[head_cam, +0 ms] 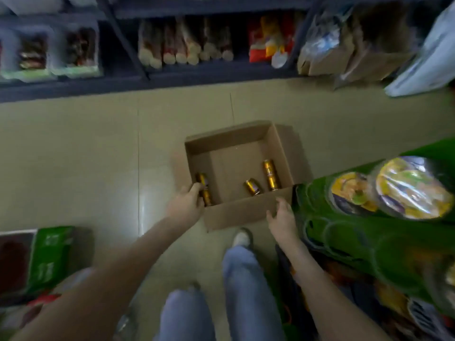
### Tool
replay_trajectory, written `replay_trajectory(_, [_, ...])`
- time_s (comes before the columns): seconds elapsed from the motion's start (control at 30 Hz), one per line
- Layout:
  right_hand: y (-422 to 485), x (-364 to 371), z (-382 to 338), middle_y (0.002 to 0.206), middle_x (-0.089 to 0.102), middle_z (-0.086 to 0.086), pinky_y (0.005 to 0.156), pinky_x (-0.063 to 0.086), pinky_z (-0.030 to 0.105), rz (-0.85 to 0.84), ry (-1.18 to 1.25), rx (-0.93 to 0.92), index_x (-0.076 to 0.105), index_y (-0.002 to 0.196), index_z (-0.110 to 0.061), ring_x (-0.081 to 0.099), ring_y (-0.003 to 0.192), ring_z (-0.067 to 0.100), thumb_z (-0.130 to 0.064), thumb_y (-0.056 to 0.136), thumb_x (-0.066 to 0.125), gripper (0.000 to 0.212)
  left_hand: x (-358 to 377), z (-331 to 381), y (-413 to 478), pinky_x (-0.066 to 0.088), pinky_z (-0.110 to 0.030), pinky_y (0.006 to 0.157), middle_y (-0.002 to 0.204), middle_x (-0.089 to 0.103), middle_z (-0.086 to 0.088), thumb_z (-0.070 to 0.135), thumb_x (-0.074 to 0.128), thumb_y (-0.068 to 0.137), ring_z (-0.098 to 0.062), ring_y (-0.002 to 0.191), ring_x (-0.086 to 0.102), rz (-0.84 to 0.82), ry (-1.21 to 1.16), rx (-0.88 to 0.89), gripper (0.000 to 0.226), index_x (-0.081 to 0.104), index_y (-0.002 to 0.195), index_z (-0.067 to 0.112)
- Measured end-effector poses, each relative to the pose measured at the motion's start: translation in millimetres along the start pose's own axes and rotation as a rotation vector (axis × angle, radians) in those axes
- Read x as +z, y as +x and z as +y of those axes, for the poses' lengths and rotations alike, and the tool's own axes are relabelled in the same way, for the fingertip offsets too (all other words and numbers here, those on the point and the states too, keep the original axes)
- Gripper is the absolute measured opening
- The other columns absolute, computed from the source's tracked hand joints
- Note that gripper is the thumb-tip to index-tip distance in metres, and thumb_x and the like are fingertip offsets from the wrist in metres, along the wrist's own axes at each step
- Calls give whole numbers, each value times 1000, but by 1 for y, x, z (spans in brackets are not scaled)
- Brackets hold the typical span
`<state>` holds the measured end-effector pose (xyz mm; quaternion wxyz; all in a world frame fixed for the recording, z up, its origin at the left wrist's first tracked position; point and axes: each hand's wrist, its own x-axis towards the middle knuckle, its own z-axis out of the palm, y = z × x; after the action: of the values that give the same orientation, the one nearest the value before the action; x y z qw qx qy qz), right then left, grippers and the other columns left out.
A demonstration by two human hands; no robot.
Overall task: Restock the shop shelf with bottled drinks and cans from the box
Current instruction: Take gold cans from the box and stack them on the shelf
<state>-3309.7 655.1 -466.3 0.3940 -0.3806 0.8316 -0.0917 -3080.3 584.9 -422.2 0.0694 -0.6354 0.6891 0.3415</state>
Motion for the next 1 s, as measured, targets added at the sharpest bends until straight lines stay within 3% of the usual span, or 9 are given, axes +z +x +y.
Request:
replay_trajectory(0.23, [174,108,14,136,46,14,98,38,35,-60,-132,52,38,141,-9,46,124,30,-10,90,57,54,125,-38,172,41,-39,90,132,46,-17,16,44,98,-37,113,51,-131,-65,-93,41,44,139,13])
replay_trajectory(0.43, [359,194,79,134,46,18,99,37,40,-230,-540,-54,40,136,-8,44,124,36,-22,91,55,49,250,-89,318,41,-39,98,133,48,-19,10,42,98,-36,116,52,-241,-61,-36,43,44,140,19])
replay_trajectory(0.5, [401,221,99,139,43,17,100,38,41,-318,-623,7,35,139,-10,43,126,37,-30,88,62,61,285,-97,352,43,-38,96,135,44,-16,12,38,99,-33,118,50,-280,-62,-19,44,39,142,24])
replay_trajectory(0.57, [427,249,115,145,35,17,101,37,43,-401,-707,74,23,145,-9,39,131,37,-39,80,73,87,316,-104,376,42,-38,98,140,39,-14,13,37,100,-31,122,47,-329,-42,-9,46,34,144,27])
replay_trajectory(0.63, [442,273,126,144,33,20,100,38,44,-398,-723,101,18,144,-6,39,131,37,-36,74,80,98,342,-113,391,43,-39,101,141,38,-13,14,37,100,-30,124,44,-374,-20,-8,49,30,146,29])
replay_trajectory(0.73, [458,286,129,136,43,19,92,43,40,-327,-652,89,28,139,-6,47,123,36,-26,73,80,86,364,-123,400,40,-39,104,142,37,-15,16,41,99,-32,126,42,-407,-45,-21,52,26,149,26])
replay_trajectory(0.83, [467,291,122,118,58,11,77,41,28,-416,-439,40,49,127,-8,56,106,27,-30,75,79,64,373,-118,401,35,-28,100,140,42,-18,23,53,97,-30,128,42,-407,-202,-40,63,21,151,22])
replay_trajectory(0.93, [463,297,109,110,66,2,89,48,34,-572,-34,39,58,116,-20,61,101,19,-30,73,79,49,371,-115,408,33,-15,89,127,47,0,25,68,88,-13,125,44,-422,-588,-149,81,17,151,29])
replay_trajectory(1.0, [457,299,102,113,66,2,91,49,32,-617,194,75,57,120,-19,62,103,16,-29,75,78,51,370,-117,415,38,-18,95,128,48,5,20,77,80,-13,124,48,-423,-806,-174,96,12,151,28])
